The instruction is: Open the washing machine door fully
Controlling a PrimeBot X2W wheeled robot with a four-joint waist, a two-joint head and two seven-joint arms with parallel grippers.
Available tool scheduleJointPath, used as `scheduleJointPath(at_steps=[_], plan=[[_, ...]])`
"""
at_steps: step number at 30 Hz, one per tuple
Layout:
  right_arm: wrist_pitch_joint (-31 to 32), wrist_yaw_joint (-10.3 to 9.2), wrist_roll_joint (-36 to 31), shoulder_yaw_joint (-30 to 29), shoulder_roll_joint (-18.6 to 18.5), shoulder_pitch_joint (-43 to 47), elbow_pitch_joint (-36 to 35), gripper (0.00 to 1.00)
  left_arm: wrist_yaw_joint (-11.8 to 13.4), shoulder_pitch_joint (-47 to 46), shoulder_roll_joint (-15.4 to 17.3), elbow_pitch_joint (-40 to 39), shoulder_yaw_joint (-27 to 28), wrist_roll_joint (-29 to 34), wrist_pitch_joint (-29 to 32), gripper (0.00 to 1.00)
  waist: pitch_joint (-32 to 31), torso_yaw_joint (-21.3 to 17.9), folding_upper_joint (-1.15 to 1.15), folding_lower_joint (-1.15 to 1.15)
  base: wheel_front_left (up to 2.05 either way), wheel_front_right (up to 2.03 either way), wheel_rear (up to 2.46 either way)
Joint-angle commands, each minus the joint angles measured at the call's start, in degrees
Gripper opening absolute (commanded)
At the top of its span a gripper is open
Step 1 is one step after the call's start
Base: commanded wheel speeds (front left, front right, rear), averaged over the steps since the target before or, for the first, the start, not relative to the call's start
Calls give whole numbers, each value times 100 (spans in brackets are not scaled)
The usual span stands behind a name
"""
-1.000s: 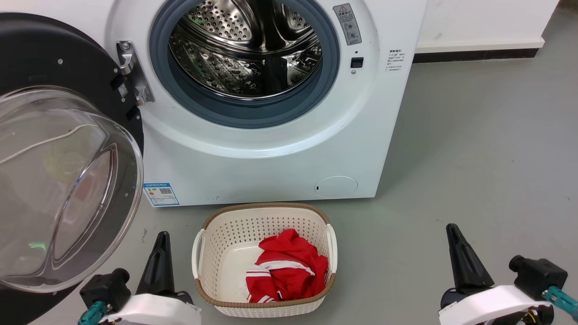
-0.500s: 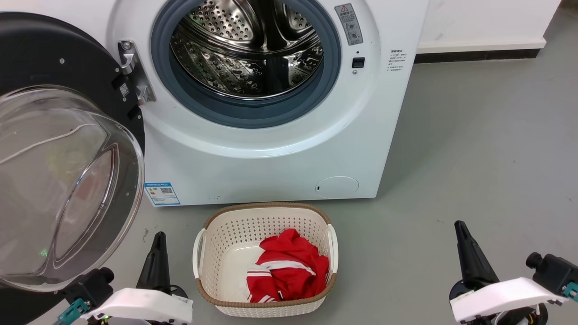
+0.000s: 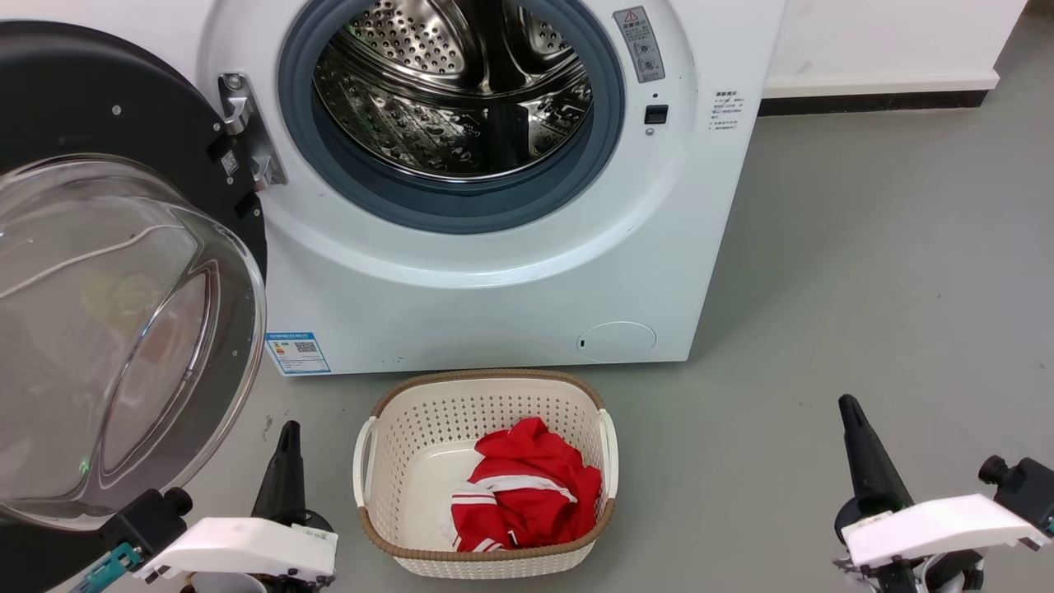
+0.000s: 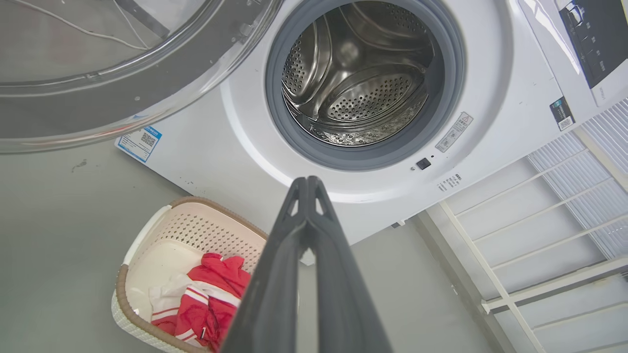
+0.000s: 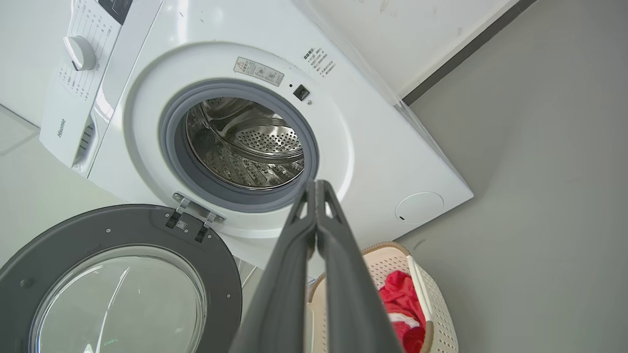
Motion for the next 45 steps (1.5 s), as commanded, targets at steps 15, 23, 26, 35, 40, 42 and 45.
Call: scheduleJointPath(at_steps=[15, 23, 26, 35, 40, 42, 45], plan=[[228, 1, 1182, -133, -54, -258, 76, 0, -118, -283, 9, 90, 117, -1196, 297, 0, -1, 22, 0, 0, 0, 0, 0], [336, 1, 1687, -194, -56, -310, 137, 0, -153, -331, 10, 157, 162, -1714, 426, 0, -1, 33, 0, 0, 0, 0, 0], [370, 1, 1868, -217, -55, -329, 160, 0, -165, -352, 10, 179, 179, -1905, 470, 0, -1, 37, 0, 0, 0, 0, 0], [479, 1, 2372, -282, -50, -385, 227, 0, -205, -413, 10, 245, 222, -2427, 597, 0, -2, 50, 0, 0, 0, 0, 0], [543, 1, 2635, -320, -46, -403, 262, 0, -223, -434, 10, 282, 245, -2705, 667, 0, -2, 57, 0, 0, 0, 0, 0], [566, 0, 2740, -335, -44, -419, 273, 0, -234, -446, 10, 294, 253, -2813, 697, 0, -2, 60, 0, 0, 0, 0, 0], [604, 0, 2895, -357, -41, -437, 293, 0, -247, -460, 10, 315, 265, -2977, 736, 0, -2, 64, 0, 0, 0, 0, 0]])
